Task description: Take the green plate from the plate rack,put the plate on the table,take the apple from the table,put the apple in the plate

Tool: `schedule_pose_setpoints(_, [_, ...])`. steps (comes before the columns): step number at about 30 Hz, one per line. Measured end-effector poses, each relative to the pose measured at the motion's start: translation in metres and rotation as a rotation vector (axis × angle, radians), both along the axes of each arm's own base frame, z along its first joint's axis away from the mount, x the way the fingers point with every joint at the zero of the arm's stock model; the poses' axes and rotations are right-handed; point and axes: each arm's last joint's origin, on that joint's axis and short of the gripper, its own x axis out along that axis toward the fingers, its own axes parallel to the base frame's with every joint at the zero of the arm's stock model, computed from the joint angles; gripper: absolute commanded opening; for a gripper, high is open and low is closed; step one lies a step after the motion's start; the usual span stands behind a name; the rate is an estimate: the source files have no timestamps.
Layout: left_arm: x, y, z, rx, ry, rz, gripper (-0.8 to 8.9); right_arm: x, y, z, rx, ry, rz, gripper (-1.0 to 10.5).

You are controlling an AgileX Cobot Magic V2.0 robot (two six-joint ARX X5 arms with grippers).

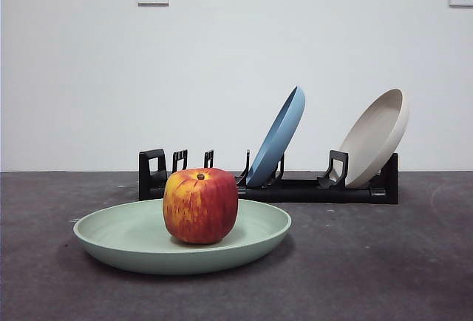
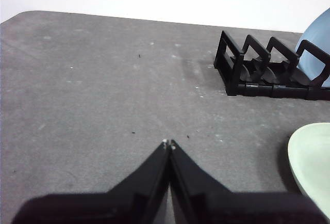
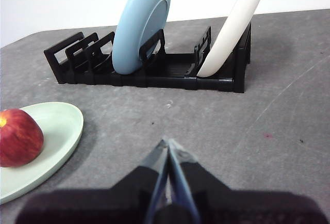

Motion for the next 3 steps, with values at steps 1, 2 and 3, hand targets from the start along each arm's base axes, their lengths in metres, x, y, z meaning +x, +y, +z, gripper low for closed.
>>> schedule_pose_setpoints(1, [0.0, 0.0, 0.0, 0.0, 0.0, 0.0, -0.03, 0.0, 0.0, 0.0, 0.0, 0.0, 0.0, 0.0])
schedule_pose_setpoints(2, [0.0, 0.0, 0.0, 0.0, 0.0, 0.0, -0.03, 0.0, 0.0, 0.0, 0.0, 0.0, 0.0, 0.0])
schedule_pose_setpoints(3, [0.0, 0.0, 0.0, 0.0, 0.0, 0.0, -0.03, 0.0, 0.0, 0.0, 0.0, 0.0, 0.0, 0.0])
